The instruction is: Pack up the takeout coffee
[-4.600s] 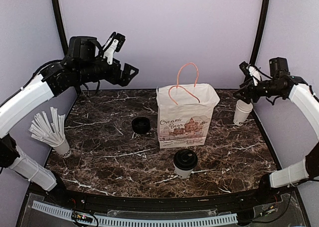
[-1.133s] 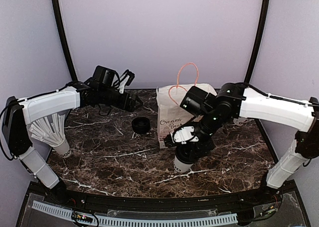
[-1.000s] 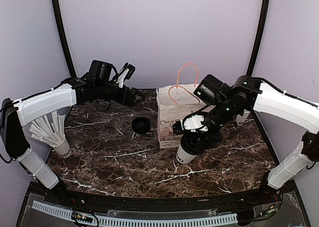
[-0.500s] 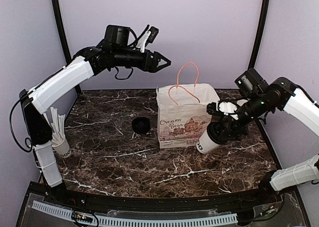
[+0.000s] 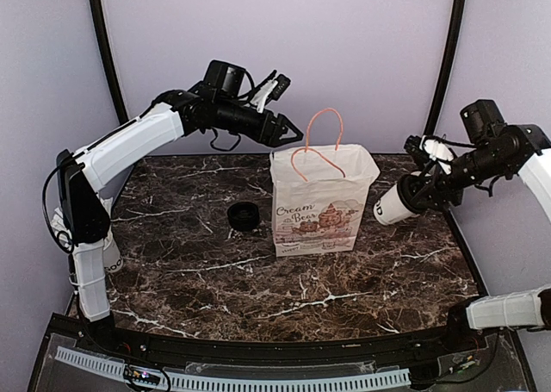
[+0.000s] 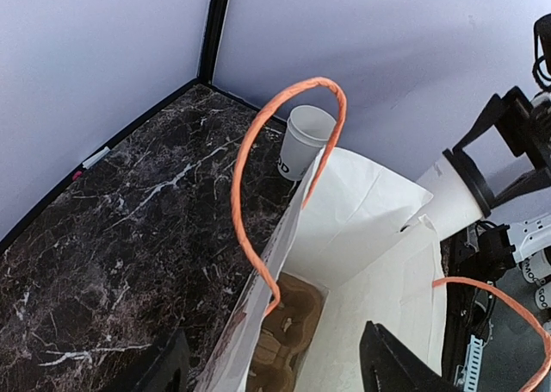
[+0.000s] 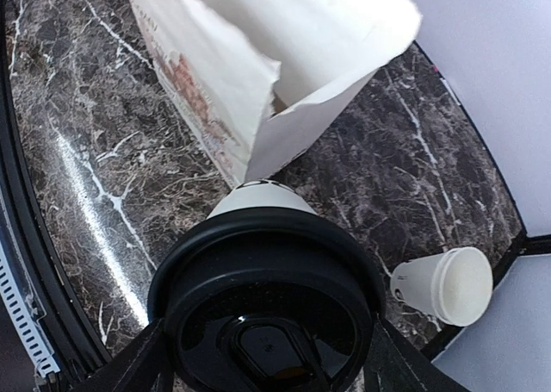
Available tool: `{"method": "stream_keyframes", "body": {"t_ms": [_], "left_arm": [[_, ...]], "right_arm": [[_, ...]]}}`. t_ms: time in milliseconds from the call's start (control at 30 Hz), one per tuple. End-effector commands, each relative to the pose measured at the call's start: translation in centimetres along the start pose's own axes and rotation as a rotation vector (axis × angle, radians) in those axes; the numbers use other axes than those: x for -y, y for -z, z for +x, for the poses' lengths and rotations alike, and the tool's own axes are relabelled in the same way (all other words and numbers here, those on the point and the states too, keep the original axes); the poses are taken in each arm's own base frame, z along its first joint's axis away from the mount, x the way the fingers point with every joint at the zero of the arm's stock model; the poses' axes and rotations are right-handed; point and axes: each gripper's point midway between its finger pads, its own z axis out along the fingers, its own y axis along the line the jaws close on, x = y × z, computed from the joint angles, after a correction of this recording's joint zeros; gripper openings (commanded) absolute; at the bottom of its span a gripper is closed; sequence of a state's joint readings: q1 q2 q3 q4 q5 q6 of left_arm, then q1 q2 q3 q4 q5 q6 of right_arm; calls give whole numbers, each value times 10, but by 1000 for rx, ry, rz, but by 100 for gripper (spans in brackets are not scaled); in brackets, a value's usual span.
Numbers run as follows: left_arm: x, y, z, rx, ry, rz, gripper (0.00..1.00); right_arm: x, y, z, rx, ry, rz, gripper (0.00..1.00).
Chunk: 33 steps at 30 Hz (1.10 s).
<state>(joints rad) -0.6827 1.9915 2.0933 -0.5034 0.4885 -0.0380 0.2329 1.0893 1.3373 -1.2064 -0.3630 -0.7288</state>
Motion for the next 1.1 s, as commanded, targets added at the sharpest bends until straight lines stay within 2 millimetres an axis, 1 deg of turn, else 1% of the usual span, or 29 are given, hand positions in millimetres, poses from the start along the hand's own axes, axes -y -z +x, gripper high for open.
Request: {"method": "stream_keyframes", "body": {"t_ms": [0, 67, 200, 333, 467, 533, 567, 600, 633, 700, 733, 833, 967, 1033, 1067], "left_arm": [[11, 9, -4, 16, -18, 28, 71], [11, 8, 2, 11, -7, 32, 72], [11, 5, 8, 3, -5, 32, 72], [19, 1, 12, -4, -12, 73, 70], [22, 1, 11, -4, -19, 89, 61], [20, 1, 12, -8, -18, 81, 53], [17, 0, 14, -13, -15, 61, 47], [15, -1, 14, -15, -13, 47, 43], [11, -2, 16, -20, -12, 26, 35], [7, -4, 17, -24, -14, 8, 28], [6, -4, 18, -26, -15, 3, 28], [3, -7, 21, -41, -14, -3, 30], [4, -12, 25, -63, -14, -10, 30], [3, -13, 27, -68, -33, -17, 26], [2, -13, 27, -69, -36, -22, 19]], "right_arm": [[26, 26, -27, 55, 25, 73, 59], [39, 38, -41, 75, 25, 113, 59], [45, 58, -67, 143, 11, 125, 60], [51, 66, -77, 171, 20, 141, 60], [53, 67, -84, 189, 27, 133, 60], [51, 69, -89, 208, 46, 121, 61], [50, 69, -92, 216, 59, 110, 61], [49, 69, -94, 225, 74, 100, 61], [47, 69, -98, 236, 88, 93, 61], [42, 69, -108, 258, 122, 72, 61], [38, 68, -113, 271, 139, 54, 61], [31, 67, -129, 301, 177, 28, 61], [29, 66, -141, 307, 208, 26, 61], [30, 70, -144, 315, 218, 39, 61], [31, 72, -146, 321, 221, 45, 61]]}}
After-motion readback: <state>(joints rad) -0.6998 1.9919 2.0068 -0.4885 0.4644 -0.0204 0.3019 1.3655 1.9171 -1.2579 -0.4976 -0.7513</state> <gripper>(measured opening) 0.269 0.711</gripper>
